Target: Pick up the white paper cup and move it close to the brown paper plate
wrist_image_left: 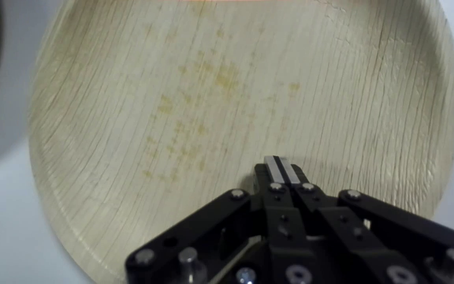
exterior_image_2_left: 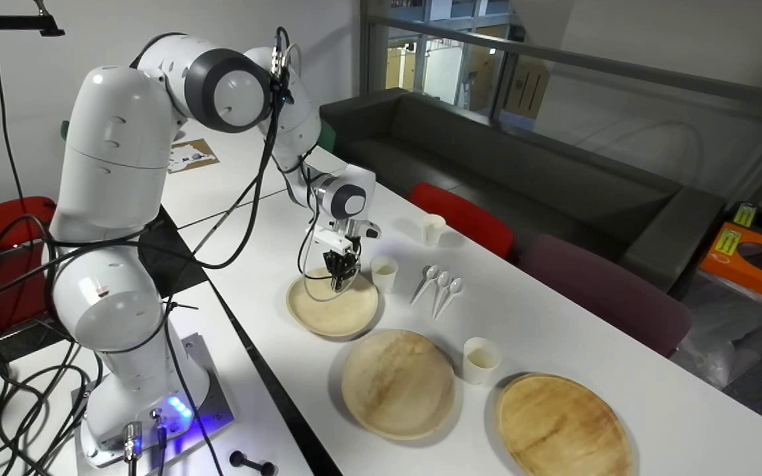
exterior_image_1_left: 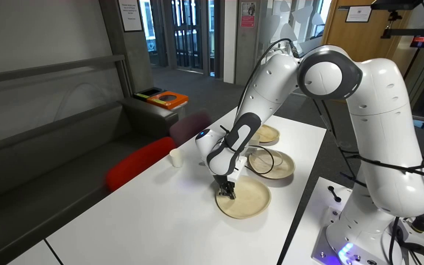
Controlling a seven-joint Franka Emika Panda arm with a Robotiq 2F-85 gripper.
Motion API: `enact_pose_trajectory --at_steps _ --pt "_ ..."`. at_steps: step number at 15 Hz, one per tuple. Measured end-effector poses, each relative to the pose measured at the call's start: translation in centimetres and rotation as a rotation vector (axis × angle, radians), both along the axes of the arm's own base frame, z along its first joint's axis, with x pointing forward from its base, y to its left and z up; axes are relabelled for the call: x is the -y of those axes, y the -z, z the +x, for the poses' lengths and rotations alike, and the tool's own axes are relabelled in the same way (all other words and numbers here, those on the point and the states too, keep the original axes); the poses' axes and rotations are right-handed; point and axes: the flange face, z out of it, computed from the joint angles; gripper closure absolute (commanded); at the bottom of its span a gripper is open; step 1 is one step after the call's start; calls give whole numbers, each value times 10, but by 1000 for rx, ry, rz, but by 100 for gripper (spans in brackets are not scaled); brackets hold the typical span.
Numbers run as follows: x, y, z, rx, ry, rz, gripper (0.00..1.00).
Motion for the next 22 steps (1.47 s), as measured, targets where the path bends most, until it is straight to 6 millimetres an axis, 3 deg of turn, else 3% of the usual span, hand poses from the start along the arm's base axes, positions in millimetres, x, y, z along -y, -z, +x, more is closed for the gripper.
enact_pose_trajectory --at_steps 6,16,22 --pt "-46 -1 -6 6 -81 20 100" --pt "-96 -2 -15 7 -172 50 100" --pt "-105 -1 -21 -13 -199 49 100"
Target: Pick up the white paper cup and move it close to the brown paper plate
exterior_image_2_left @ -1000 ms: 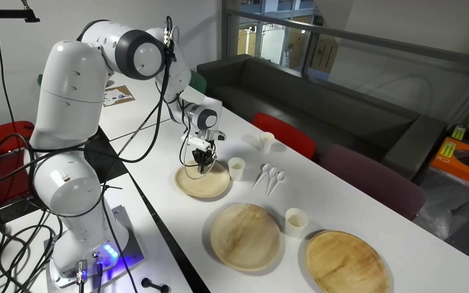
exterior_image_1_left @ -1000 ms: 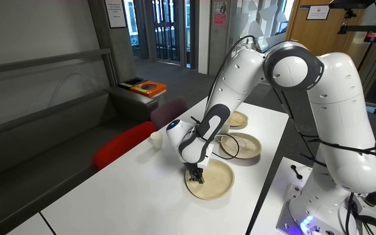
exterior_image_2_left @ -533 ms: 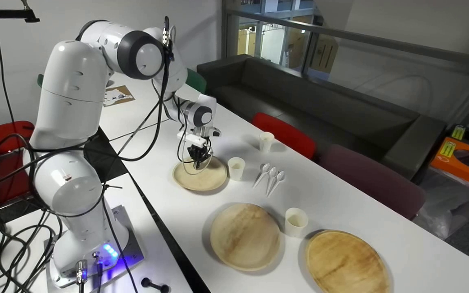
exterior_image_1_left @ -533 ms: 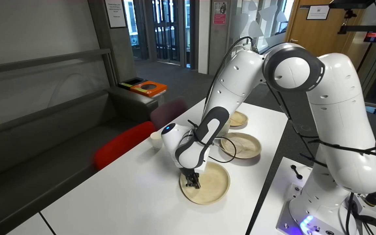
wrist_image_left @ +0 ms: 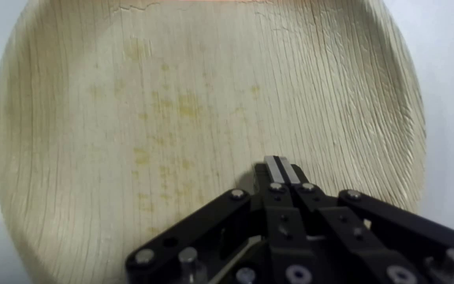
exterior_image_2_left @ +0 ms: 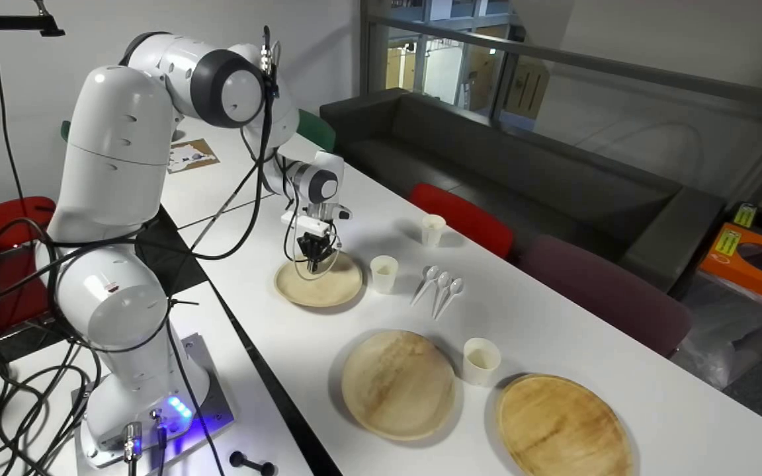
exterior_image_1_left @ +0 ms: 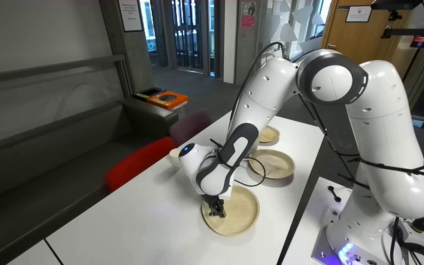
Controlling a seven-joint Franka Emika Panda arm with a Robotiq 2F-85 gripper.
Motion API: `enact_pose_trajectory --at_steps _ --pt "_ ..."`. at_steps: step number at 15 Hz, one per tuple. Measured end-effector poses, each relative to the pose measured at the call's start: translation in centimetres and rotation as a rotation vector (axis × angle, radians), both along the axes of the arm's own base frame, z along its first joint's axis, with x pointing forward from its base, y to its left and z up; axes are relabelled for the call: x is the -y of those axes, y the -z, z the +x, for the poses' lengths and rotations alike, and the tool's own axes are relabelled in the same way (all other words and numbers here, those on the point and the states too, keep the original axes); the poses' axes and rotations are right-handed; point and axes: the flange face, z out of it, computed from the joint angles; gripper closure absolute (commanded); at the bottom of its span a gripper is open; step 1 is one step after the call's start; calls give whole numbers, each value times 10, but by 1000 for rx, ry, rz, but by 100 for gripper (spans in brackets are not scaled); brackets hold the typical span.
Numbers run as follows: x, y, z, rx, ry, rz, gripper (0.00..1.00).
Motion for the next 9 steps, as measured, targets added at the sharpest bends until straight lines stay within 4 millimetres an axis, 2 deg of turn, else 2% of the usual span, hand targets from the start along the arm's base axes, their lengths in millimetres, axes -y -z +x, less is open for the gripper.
enact_pose_trajectory --at_steps 9 --pt "7 6 -12 -83 -38 -10 100"
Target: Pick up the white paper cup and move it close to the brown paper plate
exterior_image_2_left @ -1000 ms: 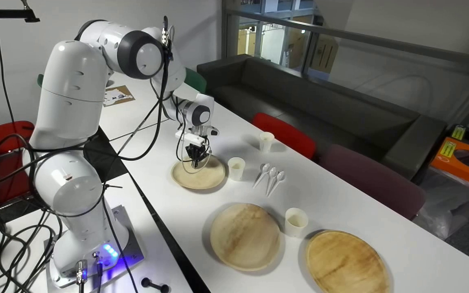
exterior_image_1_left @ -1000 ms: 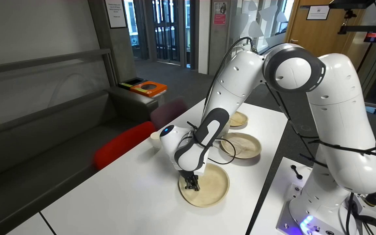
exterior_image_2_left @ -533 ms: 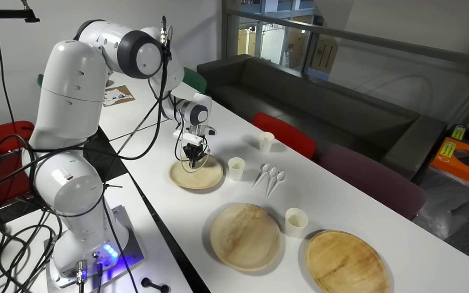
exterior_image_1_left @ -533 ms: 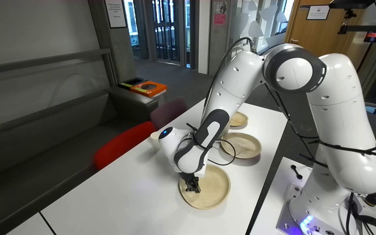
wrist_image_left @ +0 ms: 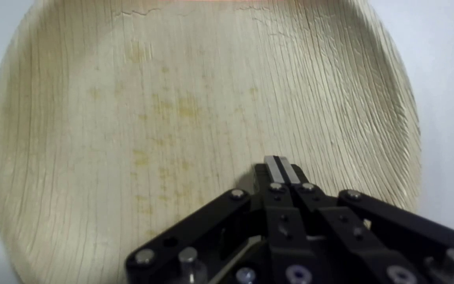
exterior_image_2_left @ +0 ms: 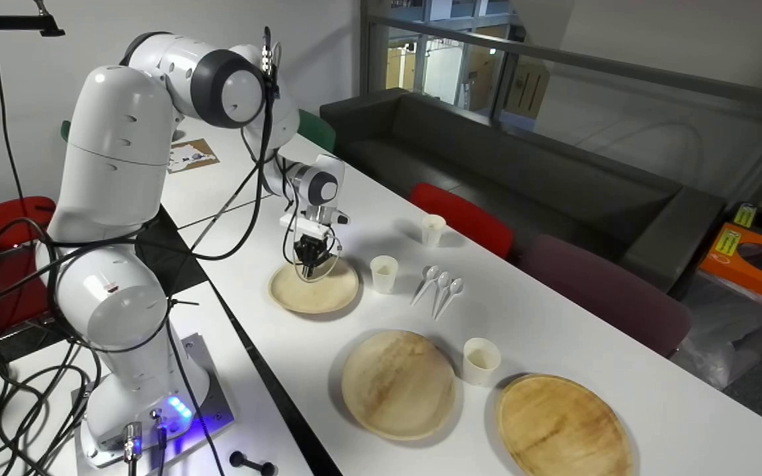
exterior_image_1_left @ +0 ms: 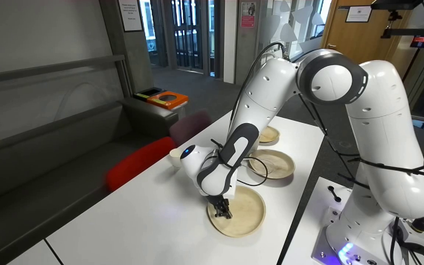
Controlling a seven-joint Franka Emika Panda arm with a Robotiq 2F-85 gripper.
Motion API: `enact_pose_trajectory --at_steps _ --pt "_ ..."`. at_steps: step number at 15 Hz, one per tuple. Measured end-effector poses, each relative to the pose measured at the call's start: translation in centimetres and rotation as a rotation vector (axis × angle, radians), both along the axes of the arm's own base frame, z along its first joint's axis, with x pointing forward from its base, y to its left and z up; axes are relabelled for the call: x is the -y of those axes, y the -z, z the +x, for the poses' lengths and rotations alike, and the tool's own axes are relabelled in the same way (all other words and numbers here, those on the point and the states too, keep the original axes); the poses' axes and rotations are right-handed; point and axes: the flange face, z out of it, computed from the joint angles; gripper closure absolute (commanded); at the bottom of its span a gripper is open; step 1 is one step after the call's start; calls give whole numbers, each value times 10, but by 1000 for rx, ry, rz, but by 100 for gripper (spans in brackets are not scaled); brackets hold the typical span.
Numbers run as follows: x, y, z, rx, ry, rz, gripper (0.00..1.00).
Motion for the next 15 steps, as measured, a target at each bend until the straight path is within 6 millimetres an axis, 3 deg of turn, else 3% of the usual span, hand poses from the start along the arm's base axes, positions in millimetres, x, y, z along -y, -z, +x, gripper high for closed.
enact_pose_trajectory --at_steps 2,3,4,13,15 --pt "1 1 -4 -17 -7 -5 100" --pt "1 2 -4 -21 -8 -6 74" --pt "1 2 -5 -22 -8 -7 73" --pt "7 -2 -18 -2 -23 -13 6" --pt "9 -15 -25 34 -44 -12 0"
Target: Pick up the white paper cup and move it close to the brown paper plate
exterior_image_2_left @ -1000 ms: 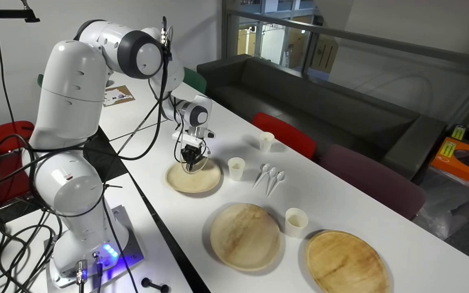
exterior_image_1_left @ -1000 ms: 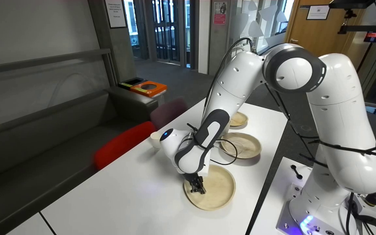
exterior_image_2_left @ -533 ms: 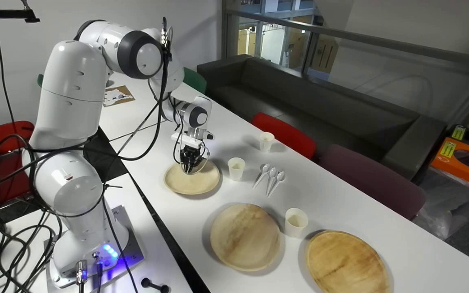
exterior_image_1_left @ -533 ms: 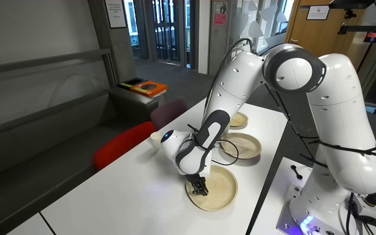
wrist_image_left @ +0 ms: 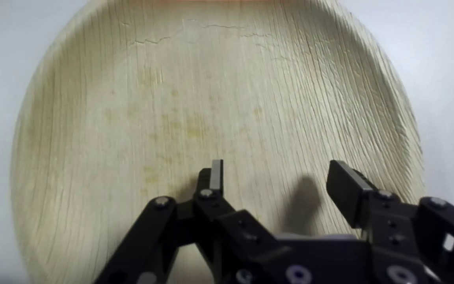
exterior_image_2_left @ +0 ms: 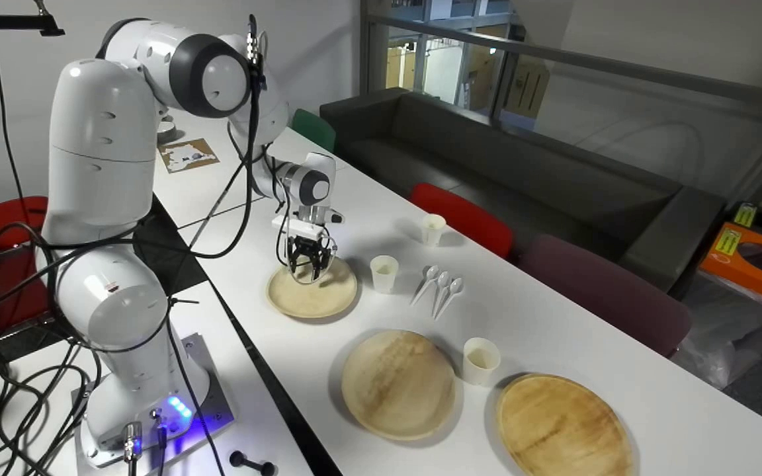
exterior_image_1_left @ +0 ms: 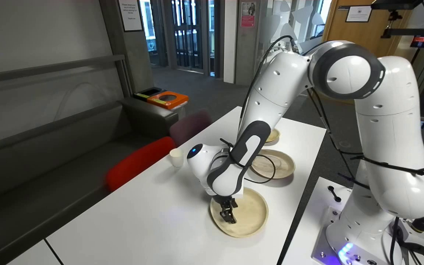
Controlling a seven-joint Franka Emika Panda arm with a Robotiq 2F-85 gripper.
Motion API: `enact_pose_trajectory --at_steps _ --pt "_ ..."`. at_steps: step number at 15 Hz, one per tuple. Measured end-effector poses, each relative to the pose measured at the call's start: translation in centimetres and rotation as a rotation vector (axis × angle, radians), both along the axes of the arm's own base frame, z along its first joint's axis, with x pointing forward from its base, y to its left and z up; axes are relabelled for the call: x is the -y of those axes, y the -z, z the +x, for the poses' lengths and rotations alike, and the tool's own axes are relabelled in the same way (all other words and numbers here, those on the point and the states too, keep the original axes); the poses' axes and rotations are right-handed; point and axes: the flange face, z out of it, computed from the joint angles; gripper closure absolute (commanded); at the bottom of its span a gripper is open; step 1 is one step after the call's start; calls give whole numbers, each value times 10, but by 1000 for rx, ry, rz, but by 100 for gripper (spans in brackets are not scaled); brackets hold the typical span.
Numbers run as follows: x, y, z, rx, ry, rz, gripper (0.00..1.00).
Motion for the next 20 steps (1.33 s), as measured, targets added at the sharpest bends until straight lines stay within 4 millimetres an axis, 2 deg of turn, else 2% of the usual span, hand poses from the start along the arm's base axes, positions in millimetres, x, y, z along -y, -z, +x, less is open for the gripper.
enact_pose_trajectory --at_steps 8,12,16,20 --pt "-3 -93 -25 173 -65 12 0" --pt "-8 -128 -38 243 -90 22 0" --pt "-5 -151 -45 283 -86 35 0" --pt "-2 -155 -46 289 -81 38 0"
